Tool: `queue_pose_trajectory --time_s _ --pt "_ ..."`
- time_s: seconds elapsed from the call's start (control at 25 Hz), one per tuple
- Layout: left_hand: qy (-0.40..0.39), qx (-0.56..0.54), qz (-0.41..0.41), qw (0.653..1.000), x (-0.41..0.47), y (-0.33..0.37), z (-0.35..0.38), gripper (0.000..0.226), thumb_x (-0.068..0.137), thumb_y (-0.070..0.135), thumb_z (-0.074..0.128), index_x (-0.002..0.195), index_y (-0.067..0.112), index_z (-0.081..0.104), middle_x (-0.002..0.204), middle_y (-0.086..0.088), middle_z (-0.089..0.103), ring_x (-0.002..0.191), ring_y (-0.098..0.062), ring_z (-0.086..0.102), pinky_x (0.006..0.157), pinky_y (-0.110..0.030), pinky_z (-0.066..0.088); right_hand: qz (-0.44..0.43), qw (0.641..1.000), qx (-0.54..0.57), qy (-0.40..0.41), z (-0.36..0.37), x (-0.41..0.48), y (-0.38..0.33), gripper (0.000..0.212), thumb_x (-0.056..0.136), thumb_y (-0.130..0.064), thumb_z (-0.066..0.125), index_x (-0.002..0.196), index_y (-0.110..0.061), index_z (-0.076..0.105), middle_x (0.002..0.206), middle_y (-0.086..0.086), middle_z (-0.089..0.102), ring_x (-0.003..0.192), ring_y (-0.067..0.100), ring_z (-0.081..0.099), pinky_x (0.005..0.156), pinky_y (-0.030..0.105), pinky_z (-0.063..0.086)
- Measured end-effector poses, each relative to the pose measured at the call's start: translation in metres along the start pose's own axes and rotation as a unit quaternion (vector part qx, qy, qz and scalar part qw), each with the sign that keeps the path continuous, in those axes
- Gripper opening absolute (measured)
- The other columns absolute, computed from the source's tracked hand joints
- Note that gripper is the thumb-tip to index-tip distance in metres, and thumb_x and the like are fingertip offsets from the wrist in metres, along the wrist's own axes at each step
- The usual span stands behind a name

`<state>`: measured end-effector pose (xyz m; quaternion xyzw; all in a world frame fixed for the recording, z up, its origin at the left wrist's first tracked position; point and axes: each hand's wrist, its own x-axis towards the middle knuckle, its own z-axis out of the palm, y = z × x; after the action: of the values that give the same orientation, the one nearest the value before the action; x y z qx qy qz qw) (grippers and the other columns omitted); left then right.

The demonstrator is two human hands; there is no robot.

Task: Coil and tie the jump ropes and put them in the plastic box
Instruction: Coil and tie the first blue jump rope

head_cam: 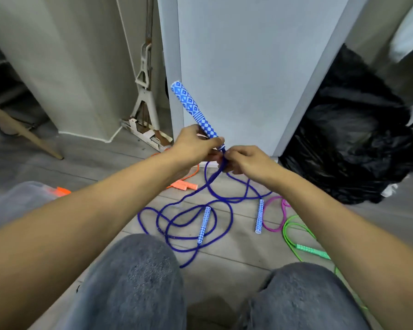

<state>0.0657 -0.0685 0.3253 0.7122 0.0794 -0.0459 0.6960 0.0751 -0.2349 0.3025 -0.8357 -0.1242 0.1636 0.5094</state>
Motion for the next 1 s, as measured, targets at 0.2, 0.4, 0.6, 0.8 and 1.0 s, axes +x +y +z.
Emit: queue_pose_trajectory --time_s 0.2,0.4,0.6,0.8,1.0 --pt "0.010 -0.010 -0.018 1.000 -0.014 0.036 -0.002 0.015 0.092 0.019 0.068 0.099 0.006 0.063 0.096 -0.014 0.074 0.074 -0.027 0.070 0.072 -0.034 0.061 -0.054 0.997 0.038 0.032 -0.006 -0.017 -0.033 0.025 0.104 -0.016 0.044 0.084 -0.014 0.060 0.063 0.003 0.060 0.065 0.025 0.068 0.071 0.039 0.051" --pt "0.008 0.123 -0.088 0.988 -0.034 0.031 -0.015 0.032 0.097 0.037 0.056 0.093 0.009 0.071 0.088 -0.009 0.077 0.065 -0.021 0.067 0.068 -0.031 0.057 -0.106 0.986 -0.026 0.125 0.005 -0.034 -0.037 0.023 0.104 -0.019 0.047 0.087 -0.014 0.062 0.050 -0.022 0.051 0.046 0.003 0.039 0.049 0.015 0.030" --pt "0.006 0.299 0.190 0.935 -0.039 0.009 -0.012 0.028 0.094 0.012 0.050 0.116 0.023 0.065 0.111 0.010 0.068 0.098 -0.007 0.062 0.089 -0.023 0.050 -0.072 0.987 -0.115 0.085 0.013 -0.037 -0.039 0.022 0.104 -0.029 0.048 0.092 -0.022 0.065 0.050 -0.031 0.052 0.048 -0.006 0.048 0.047 0.013 0.032" --pt "-0.115 0.291 0.159 0.937 -0.038 0.019 -0.001 0.030 0.101 0.014 0.039 0.110 0.018 0.068 0.088 0.004 0.069 0.077 -0.009 0.062 0.076 -0.029 0.051 -0.053 0.985 -0.109 0.119 0.007 -0.037 -0.039 0.027 0.095 -0.032 0.061 0.071 -0.023 0.067 0.050 -0.017 0.054 0.049 0.001 0.046 0.051 0.015 0.031" --pt "-0.155 0.285 0.082 0.942 -0.045 0.030 -0.012 0.041 0.106 0.035 0.039 0.088 0.012 0.067 0.048 0.014 0.047 0.042 0.000 0.042 0.047 -0.014 0.031 -0.041 0.990 -0.076 0.111 -0.012 -0.040 -0.046 0.036 0.087 -0.041 0.072 0.067 -0.011 0.066 0.050 -0.007 0.040 0.046 0.008 0.031 0.046 0.020 0.027"
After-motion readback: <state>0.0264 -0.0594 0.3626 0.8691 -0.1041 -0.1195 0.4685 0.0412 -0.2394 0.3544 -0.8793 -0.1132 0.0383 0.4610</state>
